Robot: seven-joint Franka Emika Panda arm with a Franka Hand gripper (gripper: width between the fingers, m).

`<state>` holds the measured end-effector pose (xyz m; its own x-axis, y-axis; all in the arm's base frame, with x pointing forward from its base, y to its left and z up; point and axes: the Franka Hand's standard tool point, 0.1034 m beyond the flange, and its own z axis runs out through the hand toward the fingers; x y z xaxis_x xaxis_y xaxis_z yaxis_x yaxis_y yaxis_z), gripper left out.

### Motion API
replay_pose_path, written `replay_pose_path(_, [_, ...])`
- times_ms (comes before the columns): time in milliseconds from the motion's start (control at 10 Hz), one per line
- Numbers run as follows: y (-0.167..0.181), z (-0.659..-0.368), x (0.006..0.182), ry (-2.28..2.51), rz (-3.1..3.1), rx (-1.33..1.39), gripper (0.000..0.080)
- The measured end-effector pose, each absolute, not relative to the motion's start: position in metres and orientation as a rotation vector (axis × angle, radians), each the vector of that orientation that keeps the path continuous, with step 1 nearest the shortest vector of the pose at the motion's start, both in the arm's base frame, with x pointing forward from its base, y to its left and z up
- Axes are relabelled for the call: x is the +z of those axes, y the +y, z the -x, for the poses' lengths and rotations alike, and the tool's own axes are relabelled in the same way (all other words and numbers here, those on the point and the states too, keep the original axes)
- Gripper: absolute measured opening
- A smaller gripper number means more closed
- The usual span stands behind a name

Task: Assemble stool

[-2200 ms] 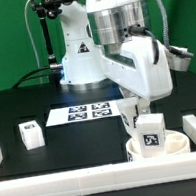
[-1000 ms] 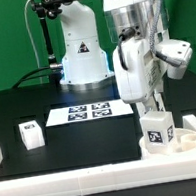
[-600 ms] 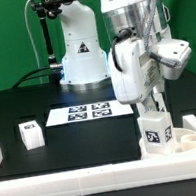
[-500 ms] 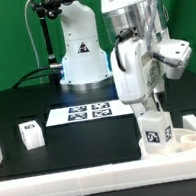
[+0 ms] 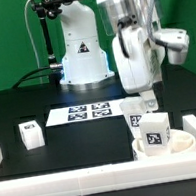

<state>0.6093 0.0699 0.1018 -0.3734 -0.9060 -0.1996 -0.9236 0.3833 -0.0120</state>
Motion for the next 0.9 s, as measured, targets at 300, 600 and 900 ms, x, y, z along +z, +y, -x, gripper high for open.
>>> replay_pose_path(300, [0.0706,-0.6084,0.0997,2.4,1.74,0.144,0.0649])
replay_pose_path(600, [0.069,-0.613,0.1067,1.998,2.201,0.152,0.0649])
replay_pose_path(900, [0.0685,-0.6141,0.107,1.735,2.407,0.125,0.0649])
